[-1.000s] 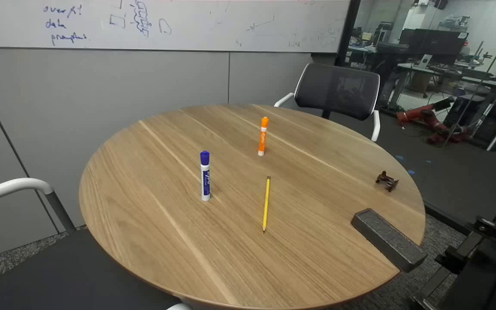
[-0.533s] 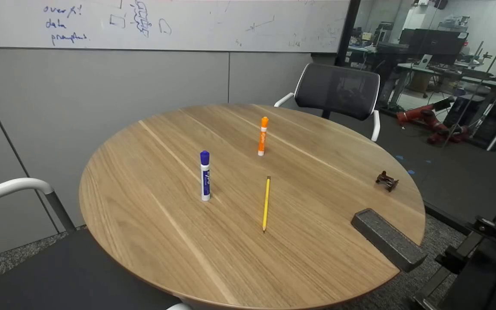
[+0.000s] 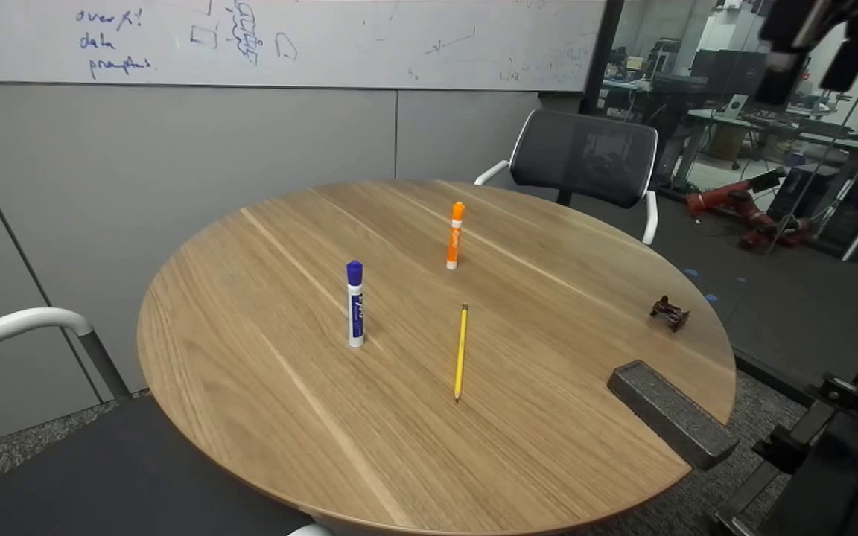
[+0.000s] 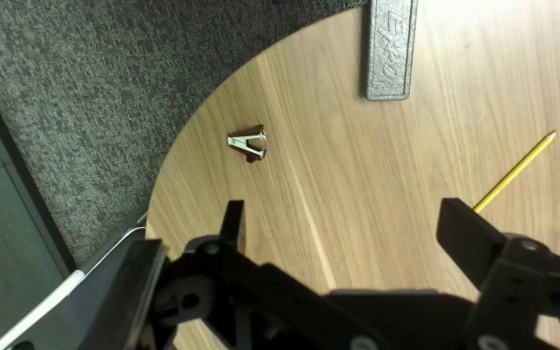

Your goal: Move the orange marker to the right

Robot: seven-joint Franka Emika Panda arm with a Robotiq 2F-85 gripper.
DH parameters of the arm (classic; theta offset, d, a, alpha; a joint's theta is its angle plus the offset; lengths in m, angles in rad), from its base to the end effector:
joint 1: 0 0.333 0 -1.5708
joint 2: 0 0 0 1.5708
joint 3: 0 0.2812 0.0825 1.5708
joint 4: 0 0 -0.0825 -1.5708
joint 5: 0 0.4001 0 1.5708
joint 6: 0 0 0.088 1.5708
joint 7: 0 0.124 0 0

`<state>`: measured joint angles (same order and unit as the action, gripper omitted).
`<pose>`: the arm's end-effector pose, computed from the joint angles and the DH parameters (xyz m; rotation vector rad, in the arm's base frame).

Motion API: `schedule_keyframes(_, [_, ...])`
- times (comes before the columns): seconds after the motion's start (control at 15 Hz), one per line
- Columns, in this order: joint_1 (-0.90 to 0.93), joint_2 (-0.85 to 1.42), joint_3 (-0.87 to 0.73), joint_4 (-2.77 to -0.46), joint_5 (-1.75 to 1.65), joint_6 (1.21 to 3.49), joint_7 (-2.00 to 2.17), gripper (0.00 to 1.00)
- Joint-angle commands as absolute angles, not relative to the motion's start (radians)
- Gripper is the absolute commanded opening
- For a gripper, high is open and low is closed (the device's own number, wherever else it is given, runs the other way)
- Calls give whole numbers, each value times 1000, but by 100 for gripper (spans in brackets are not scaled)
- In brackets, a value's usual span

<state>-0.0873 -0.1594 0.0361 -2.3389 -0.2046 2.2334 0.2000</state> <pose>0.5062 -0.0350 0.3443 2.9679 -0.1927 0.0980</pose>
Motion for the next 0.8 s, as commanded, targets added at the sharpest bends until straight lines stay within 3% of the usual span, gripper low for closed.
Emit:
schedule_keyframes(0.0, [-54,101,28,-2109,-188,2252,218,100])
schedule_keyframes(0.73, [46,705,-26,-1465,-107,2189,375,100])
